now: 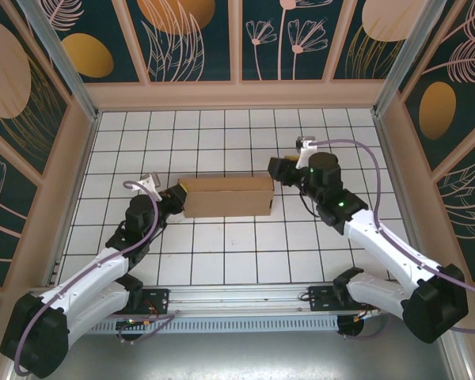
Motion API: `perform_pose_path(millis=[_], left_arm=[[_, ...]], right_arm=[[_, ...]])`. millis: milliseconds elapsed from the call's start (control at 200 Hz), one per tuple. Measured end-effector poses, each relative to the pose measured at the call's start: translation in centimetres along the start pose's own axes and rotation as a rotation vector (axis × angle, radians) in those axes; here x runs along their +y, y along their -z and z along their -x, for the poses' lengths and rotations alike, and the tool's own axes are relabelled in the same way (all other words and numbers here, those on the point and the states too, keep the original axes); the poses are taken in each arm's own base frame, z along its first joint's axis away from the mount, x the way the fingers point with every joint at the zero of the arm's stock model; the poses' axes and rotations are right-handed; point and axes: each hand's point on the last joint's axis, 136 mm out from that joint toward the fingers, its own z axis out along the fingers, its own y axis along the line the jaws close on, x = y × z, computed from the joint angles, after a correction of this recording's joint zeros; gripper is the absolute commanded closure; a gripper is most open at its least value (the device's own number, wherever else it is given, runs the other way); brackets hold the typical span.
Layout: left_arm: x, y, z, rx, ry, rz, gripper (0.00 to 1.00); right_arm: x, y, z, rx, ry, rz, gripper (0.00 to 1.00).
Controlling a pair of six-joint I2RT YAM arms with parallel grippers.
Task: Fold the paper box
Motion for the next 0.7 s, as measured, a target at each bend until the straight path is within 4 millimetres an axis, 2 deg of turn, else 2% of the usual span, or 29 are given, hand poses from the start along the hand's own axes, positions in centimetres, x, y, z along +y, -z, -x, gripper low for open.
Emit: perform_pose_path(millis=[95,195,355,555,700], left_arm=[[0.0,0.0,0.0,0.001,-0.006,0.001,0.78],[0.0,0.0,0.0,0.002,-0.007,0.001,0.8],[-0.1,0.0,-0.2,0.009,-0.005,-0.014,0.84],[-0.5,0.3,0.0,0.01,0.001,-0.048,0.86],[-1.0,0.4,-0.1,0.022,0.039,-0.074,0.93]], right_arm=[[-1.2,-0.5,-3.7,0.09,-0.035,-0.004,0.47],[-2.4,-0.8,-7.4,0.17,-0.085,-0.012,0.54],[-1.7,-1.1,-7.4,0.13,-0.141,0.053,0.62],[-1.1,-1.2,-7.5,0.14,-0.211,0.1,0.62],[-1.0,-1.2,-7.2,0.153,-0.253,0.093,0.61]])
